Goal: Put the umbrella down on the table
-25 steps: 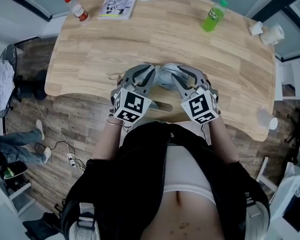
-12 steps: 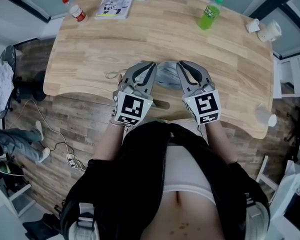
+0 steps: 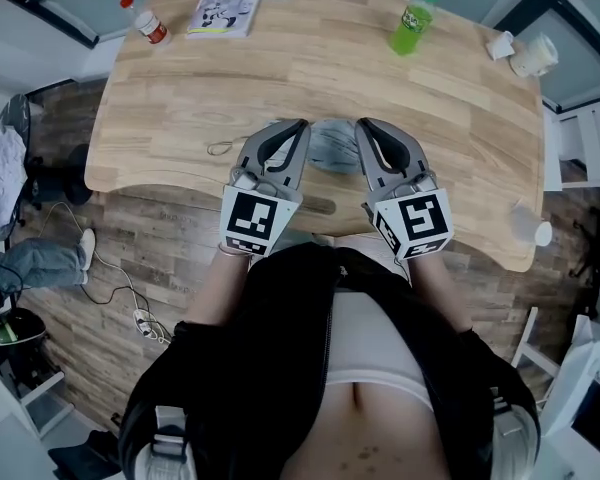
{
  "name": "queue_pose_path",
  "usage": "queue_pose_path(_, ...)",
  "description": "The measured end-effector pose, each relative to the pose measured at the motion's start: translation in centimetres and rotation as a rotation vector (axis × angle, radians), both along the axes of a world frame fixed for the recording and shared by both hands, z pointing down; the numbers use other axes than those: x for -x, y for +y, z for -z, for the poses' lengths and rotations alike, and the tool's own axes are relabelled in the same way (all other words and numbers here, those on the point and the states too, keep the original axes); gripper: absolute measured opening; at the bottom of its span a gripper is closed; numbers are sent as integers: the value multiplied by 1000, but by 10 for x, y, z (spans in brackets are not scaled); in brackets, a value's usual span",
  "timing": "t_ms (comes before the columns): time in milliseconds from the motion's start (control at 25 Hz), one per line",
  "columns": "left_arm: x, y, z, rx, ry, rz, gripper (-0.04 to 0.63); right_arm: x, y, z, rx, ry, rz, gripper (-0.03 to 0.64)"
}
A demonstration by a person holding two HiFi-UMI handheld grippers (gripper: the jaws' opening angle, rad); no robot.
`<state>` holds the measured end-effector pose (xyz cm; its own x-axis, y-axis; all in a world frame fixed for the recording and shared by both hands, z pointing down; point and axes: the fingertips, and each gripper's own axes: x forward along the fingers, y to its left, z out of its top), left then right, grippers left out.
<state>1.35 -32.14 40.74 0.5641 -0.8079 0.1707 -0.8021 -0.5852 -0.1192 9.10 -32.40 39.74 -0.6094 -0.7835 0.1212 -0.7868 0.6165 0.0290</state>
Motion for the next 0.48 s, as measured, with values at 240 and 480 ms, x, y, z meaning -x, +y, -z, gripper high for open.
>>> queue_pose_path(240, -8, 7, 14, -30, 14, -26, 8, -8, 12, 12, -44, 39, -30, 32)
queue_pose_path(480, 0, 38, 26, -53, 39, -52, 8, 1, 41, 22, -59, 36, -55, 32)
